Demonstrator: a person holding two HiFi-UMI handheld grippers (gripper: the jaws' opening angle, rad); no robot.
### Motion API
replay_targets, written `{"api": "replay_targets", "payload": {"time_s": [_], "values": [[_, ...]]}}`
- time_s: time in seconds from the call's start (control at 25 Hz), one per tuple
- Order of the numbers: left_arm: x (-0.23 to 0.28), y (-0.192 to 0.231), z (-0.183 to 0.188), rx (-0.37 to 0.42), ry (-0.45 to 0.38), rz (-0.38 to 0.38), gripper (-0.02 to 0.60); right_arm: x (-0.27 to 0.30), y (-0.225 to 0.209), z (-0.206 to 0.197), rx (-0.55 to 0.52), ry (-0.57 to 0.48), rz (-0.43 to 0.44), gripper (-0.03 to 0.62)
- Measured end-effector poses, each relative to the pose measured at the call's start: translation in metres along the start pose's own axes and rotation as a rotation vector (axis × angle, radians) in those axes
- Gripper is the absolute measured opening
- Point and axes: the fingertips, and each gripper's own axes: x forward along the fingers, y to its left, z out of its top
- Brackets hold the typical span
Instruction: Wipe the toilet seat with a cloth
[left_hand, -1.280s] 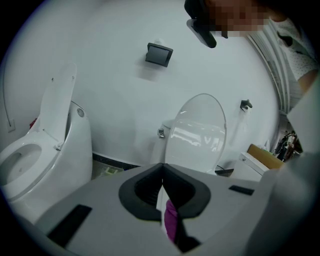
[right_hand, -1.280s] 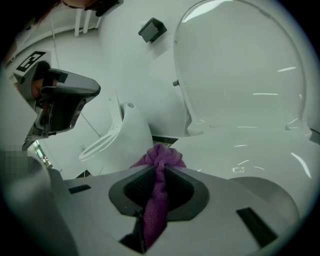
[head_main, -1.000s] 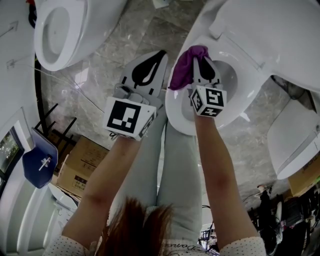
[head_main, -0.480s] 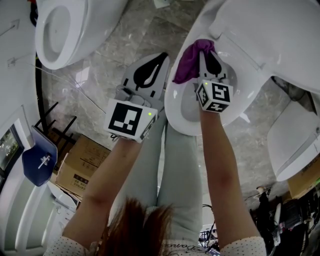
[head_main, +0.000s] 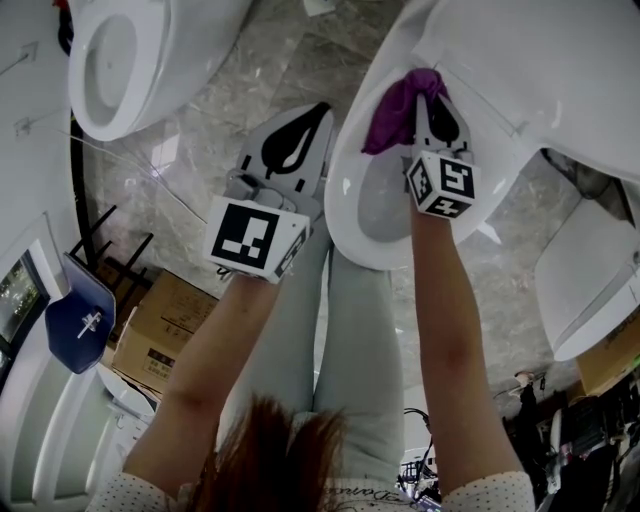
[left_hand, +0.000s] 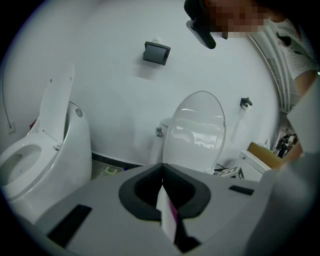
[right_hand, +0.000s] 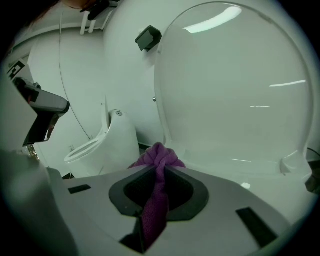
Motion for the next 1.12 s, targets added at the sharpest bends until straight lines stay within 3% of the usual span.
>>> {"api": "replay_targets", "payload": {"time_s": [0.76,1.12], "values": [[0.013,-0.026,-0.001,0.02,0.016,-0.048,0.005,-0.019,-0.044,-0.001,0.048,-0.014,-0.067,0.065],[0.014,-0.033,-0.001,0.018,0.015,-0.05,0.005,-0.036,-0.068,-0.005,0.08,-0.018,-0.137,0.064]]}}
